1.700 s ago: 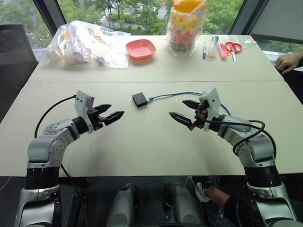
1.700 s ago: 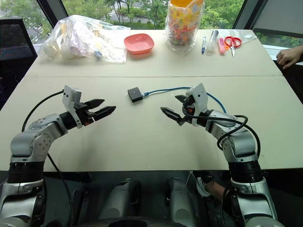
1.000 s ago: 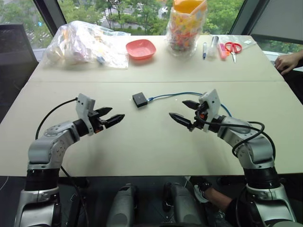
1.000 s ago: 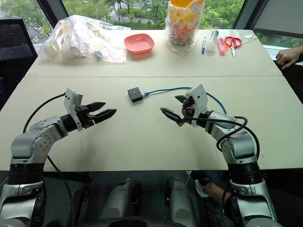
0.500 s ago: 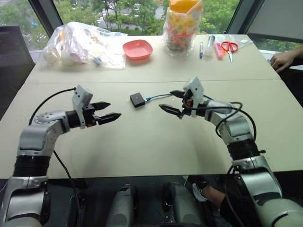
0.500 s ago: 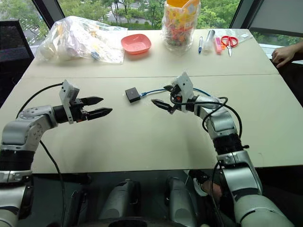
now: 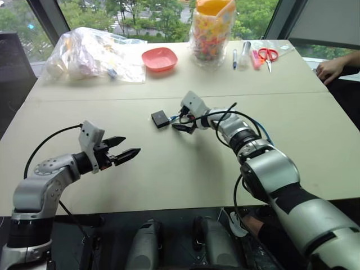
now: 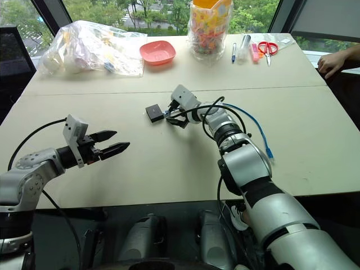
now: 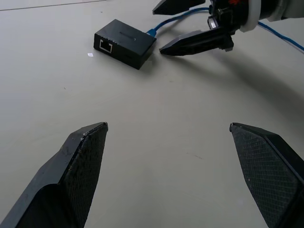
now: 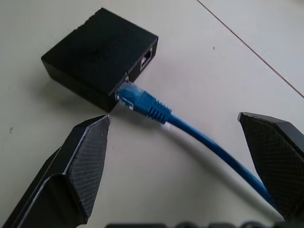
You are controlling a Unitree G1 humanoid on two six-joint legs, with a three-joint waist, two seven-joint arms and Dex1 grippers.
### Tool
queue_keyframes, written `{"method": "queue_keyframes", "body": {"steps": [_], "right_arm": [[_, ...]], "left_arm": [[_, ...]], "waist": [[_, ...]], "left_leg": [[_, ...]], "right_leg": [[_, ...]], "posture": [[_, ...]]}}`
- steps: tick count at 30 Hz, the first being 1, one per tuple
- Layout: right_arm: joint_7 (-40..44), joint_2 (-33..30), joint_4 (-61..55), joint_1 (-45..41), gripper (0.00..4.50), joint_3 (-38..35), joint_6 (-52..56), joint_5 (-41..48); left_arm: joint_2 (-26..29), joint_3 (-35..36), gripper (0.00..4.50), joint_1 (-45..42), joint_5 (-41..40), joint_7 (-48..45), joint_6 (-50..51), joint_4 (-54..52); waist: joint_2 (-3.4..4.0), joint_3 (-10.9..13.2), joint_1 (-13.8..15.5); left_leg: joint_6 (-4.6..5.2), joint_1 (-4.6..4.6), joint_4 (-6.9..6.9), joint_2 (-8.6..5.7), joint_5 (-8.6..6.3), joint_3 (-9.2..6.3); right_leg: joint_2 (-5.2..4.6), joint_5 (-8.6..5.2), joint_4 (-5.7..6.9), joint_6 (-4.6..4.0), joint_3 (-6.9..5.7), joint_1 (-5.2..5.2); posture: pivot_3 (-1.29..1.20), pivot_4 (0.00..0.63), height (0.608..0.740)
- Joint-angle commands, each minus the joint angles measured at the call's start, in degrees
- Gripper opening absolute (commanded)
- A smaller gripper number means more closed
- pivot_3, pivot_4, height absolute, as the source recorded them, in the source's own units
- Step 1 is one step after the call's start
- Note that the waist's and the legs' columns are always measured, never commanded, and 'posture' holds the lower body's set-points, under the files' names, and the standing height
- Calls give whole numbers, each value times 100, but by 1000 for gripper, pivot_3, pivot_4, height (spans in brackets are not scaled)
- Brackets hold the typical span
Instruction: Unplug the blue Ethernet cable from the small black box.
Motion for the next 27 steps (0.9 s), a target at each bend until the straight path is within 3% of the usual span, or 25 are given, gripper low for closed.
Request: {"method": "queue_keyframes", "body": {"steps": [1, 4, 11, 18, 23, 27], "right_arm": [[-69, 188, 67, -163, 4500, -33, 108, -310], [526, 279, 102, -102, 3566, 80, 257, -577], [1367, 208, 111, 40, 97, 151, 516, -956], [1159, 55, -32, -139, 40, -95, 152, -931], [-103, -259, -345, -475, 40, 147, -1086, -1311], [-798, -625, -991, -181, 40, 610, -2315, -1798]], "left_arm": [[-48, 306, 4269, 203, -154, 342, 70, -542], [-35, 561, 4326, 531, -244, 632, 190, -936], [-31, 892, 4326, 1034, -378, 913, 256, -1273], [25, 422, 4326, 318, -173, 735, -31, -548], [-65, 651, 4326, -907, -483, 559, -113, 718], [-74, 515, 4326, -2248, -684, -96, -53, 2296]], "waist": [[1, 0, 8], [-1, -2, 3], [-4, -16, 2], [-10, -20, 23], [-12, -15, 33], [-16, -14, 28]], "left_leg": [[0, 1, 0, 3, 0, 0], [0, 3, 0, 3, 0, 0], [0, 7, -1, 4, 0, 1], [-1, 16, -1, 3, -1, 0], [-2, -1, -1, -7, 1, 1], [-3, -10, 0, -14, 2, 4]], "right_leg": [[0, 0, 1, 0, 0, 0], [1, 1, 2, -2, 3, 0], [3, -1, 2, -3, 6, 3], [4, -11, 1, -19, 6, 12], [8, 0, 4, -2, 6, -6], [7, 0, 0, 2, 5, -10]], "posture": [[0, 150, 740], [0, 150, 740], [0, 150, 740], [0, 150, 740], [0, 150, 740], [0, 150, 740]]}}
